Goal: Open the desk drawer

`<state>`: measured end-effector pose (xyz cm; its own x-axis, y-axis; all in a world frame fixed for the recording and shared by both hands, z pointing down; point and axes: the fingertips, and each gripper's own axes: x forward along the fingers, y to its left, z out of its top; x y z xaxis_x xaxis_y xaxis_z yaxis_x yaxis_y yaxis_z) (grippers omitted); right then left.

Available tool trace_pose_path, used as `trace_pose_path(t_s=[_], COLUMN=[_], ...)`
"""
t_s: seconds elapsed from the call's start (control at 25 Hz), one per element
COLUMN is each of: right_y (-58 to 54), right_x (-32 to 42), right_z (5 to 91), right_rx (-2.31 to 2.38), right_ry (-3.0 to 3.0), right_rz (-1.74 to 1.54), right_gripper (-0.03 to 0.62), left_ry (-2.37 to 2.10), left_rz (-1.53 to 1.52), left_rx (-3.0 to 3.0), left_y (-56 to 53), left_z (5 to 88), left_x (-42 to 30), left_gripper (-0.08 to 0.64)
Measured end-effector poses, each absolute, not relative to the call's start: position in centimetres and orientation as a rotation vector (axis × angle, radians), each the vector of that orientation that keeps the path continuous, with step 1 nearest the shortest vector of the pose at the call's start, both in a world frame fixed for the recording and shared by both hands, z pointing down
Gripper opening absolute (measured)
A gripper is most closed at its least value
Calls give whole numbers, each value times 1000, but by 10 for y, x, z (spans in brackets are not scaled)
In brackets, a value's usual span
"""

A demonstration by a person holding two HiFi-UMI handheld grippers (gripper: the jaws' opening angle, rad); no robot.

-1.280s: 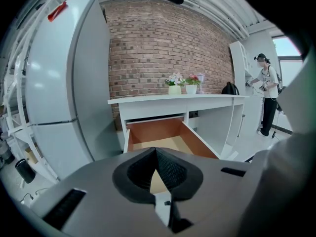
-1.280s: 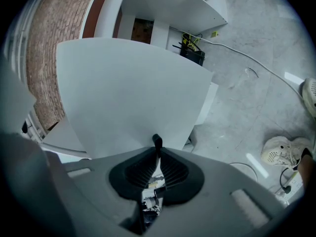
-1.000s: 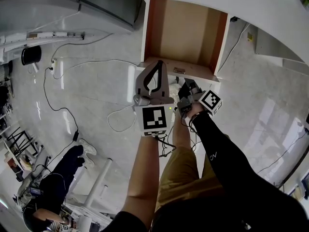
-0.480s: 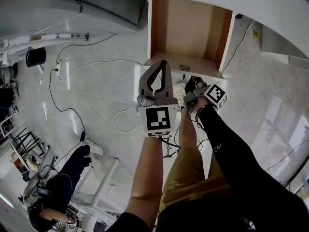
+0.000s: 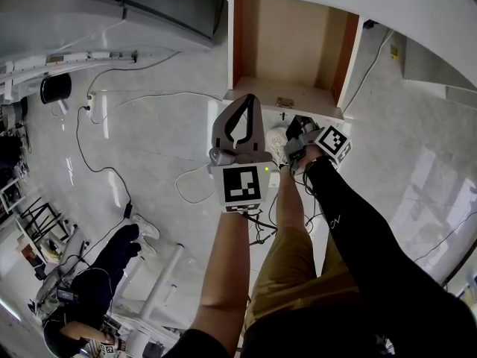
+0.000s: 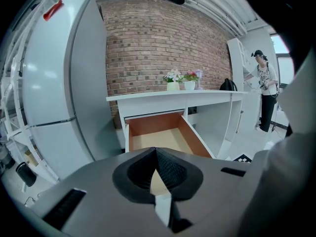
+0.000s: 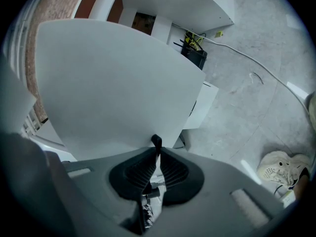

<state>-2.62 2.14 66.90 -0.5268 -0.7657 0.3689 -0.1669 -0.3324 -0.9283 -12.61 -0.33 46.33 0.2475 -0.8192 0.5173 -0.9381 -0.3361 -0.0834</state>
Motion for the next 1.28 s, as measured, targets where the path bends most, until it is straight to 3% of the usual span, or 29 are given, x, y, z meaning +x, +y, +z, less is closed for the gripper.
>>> trace_pose_path(t_s=[0.32, 0.36, 0.48, 0.52, 1.28], right_y=[24, 27, 36, 38, 74], right_x=[-30, -31, -33, -33, 3], right_z=[663, 663, 661, 659, 591], right_rx=[-1187, -1186, -1157, -1144, -1102], right_ry=[1544, 1577, 1637, 1648, 1943], right_rz=[-1947, -1956, -1978, -1974, -1904], right_gripper=[52, 83, 278, 316, 319], left_ry=[-1633, -1631, -1623, -1619, -1616], left_rz=[698, 698, 693, 694, 737], left_rx=[2289, 2290, 2324, 2332, 2294], left_y=[-2, -2, -6, -7, -5], left_z=[463, 463, 461, 460, 451], left_x=[-120, -118, -110, -108, -73], left_gripper=[8, 8, 8, 8, 8])
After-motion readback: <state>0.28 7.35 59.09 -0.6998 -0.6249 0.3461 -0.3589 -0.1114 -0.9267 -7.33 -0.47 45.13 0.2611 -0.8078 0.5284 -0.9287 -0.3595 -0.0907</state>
